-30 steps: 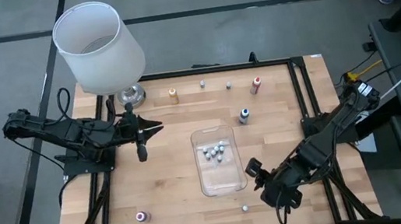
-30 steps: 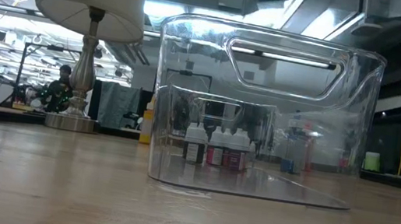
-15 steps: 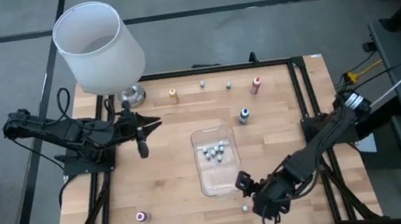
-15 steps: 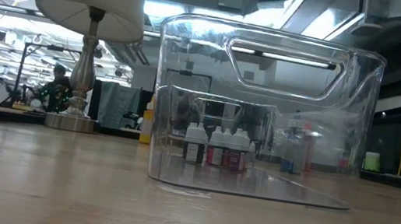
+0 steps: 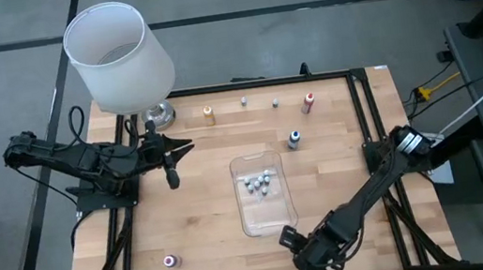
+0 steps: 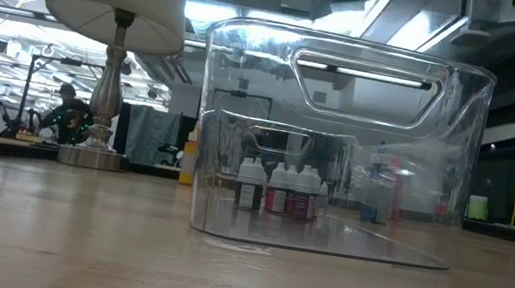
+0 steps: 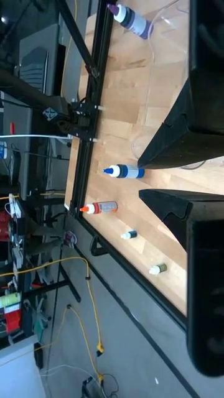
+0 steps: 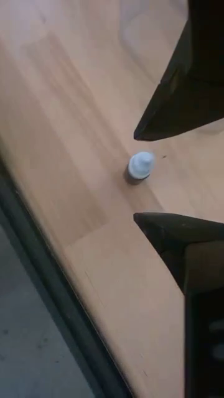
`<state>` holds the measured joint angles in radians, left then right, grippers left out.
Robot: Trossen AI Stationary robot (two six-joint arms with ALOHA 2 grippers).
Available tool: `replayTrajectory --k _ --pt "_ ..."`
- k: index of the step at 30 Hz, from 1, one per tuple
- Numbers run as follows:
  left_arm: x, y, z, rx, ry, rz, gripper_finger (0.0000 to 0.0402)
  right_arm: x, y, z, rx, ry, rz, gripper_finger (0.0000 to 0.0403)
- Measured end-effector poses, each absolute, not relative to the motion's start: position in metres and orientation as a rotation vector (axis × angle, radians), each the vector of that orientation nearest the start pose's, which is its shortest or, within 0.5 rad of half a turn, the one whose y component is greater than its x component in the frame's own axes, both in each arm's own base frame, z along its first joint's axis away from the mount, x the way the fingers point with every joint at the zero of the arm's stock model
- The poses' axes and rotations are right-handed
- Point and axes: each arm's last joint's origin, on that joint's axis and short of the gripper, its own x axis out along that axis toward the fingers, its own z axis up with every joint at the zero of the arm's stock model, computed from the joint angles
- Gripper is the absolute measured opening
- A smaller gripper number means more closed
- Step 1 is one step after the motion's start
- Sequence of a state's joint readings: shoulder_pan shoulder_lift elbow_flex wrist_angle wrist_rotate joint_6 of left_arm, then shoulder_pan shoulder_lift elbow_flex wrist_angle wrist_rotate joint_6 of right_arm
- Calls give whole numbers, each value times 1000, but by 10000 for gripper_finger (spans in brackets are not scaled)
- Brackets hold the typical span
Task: Pick & Place food coloring
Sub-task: Put the small brown food coloring bottle into the transparent container
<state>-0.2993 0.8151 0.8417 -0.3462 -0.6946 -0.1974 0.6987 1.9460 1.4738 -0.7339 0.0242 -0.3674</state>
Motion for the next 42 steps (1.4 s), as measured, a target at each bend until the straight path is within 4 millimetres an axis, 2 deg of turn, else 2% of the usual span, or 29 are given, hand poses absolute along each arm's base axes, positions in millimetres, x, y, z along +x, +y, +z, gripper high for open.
replayTrajectory --k 5,13,20,34,42 --pt "166 -32 334 -71 236 421 59 310 258 186 -747 1048 801 197" --pt "166 -33 333 -121 236 391 59 319 248 175 -714 1096 750 198" --pt "166 -33 333 -121 237 390 59 327 240 175 -679 1098 715 198" --pt "166 -33 333 -121 237 391 59 328 242 170 -617 1122 706 198" --pt "166 -33 333 -122 237 391 59 329 245 159 -586 1160 688 198"
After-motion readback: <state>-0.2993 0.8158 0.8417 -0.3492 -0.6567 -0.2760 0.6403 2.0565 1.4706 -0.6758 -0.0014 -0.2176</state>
